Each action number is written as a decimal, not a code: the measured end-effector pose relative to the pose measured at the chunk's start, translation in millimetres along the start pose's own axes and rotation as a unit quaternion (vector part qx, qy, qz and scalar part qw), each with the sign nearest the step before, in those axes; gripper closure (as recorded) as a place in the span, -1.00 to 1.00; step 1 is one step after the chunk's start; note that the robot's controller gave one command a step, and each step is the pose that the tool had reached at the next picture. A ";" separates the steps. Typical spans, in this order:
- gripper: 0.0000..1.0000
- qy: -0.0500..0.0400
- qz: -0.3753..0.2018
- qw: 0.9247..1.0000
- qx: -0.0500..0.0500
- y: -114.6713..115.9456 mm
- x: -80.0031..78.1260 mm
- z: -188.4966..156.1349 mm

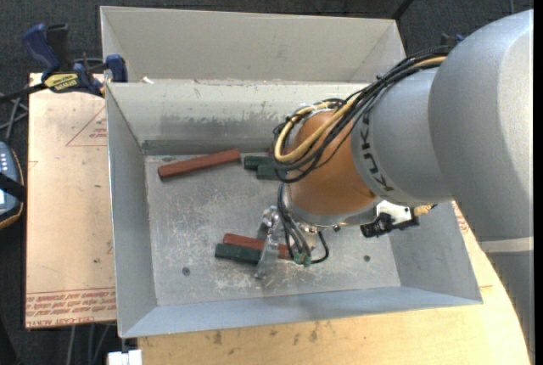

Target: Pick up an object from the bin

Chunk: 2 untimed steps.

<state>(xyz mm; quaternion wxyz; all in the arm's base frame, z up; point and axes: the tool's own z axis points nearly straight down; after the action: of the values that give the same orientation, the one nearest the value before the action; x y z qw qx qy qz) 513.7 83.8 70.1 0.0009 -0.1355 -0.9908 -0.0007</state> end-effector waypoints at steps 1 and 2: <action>1.00 0.000 0.000 1.000 0.000 -0.2 0.5 -2.2; 1.00 0.003 0.000 1.000 0.002 -1.0 2.0 -15.4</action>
Offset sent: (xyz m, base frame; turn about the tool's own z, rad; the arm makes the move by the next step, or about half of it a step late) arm 0.0000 -0.0002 0.0611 0.0000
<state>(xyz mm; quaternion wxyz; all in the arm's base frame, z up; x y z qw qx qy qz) 511.6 83.3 85.5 0.0038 -0.1357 -0.9907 0.0006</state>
